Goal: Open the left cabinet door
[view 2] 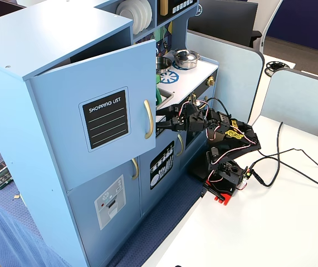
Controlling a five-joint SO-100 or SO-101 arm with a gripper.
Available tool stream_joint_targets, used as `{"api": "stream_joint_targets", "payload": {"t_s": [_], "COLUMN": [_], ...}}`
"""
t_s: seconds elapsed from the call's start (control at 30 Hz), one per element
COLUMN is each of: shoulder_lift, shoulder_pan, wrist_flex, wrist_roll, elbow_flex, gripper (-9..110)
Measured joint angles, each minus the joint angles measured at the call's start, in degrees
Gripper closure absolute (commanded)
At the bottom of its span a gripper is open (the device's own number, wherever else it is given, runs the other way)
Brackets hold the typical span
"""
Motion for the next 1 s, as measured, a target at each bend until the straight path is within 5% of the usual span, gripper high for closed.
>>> {"api": "stream_joint_targets", "payload": {"t_s": [0.67,1.0], "shoulder_lift": [-1.58,-1.41], "shoulder_pan": [-20.30,-11.51], "wrist_flex": [-7.65,-6.68], "wrist_roll": [-0.88,3.08], "elbow_flex": [0.09,0.53], "gripper": [96,95]}}
